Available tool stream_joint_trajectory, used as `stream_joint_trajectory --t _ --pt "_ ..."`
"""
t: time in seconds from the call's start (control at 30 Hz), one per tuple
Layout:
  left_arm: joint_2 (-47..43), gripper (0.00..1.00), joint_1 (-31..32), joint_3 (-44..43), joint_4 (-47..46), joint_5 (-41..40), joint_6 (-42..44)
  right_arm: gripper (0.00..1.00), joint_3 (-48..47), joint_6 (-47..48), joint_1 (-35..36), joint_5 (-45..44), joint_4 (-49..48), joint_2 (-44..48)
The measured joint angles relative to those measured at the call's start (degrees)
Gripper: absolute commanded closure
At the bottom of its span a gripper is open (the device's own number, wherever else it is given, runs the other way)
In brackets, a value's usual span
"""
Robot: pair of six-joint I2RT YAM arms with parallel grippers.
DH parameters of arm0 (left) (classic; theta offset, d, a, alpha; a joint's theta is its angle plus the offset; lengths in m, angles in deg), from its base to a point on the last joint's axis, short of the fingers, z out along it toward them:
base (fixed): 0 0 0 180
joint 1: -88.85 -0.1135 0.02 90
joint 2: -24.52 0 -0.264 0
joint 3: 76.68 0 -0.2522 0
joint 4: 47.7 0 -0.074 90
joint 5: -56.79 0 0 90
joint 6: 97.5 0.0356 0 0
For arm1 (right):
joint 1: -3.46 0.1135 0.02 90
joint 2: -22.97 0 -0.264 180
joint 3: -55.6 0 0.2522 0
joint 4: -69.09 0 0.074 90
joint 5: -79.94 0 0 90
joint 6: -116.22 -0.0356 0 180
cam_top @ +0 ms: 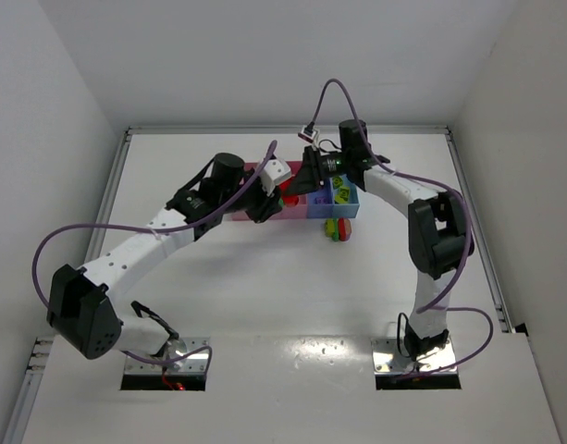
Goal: Sort the legos into containers by color
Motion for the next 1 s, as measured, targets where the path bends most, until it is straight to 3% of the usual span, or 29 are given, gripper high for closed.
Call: stream_joint_trajectory --t 0.07,0.3,0.4,0.6,0.83,1.0 --pt "0.2 0.96 0.0 0.0 0.2 -0.3 0.1 1.00 0.2 -0.1 0.0 0.1 -0.1 -0.3" --pt "-0.5 0.96 0.1 4.8 -5.8 -0.7 -1.7 1.00 0.0 -0.7 -2.1 -1.0 -0.5 -0.4" --pt "-2.1 0.96 0.1 8.7 -4.3 -1.0 -2.8 1.00 -1.8 -0.7 -5.9 -2.6 -1.2 -0.4" --pt "-3.8 0.96 -1.4 12.0 -1.7 -3.9 -4.9 1.00 -4.8 7.6 -12.7 -15.1 5.6 0.1" --pt "-4.2 0.94 -10.6 11.3 -2.3 -5.6 -10.5 0.99 -7.0 20.1 -3.4 -37.6 16.6 -0.1" --pt "-3.8 0.93 -14.4 8.0 -3.0 -5.0 -13.8 0.98 -10.7 23.5 4.1 -47.7 18.9 -2.9"
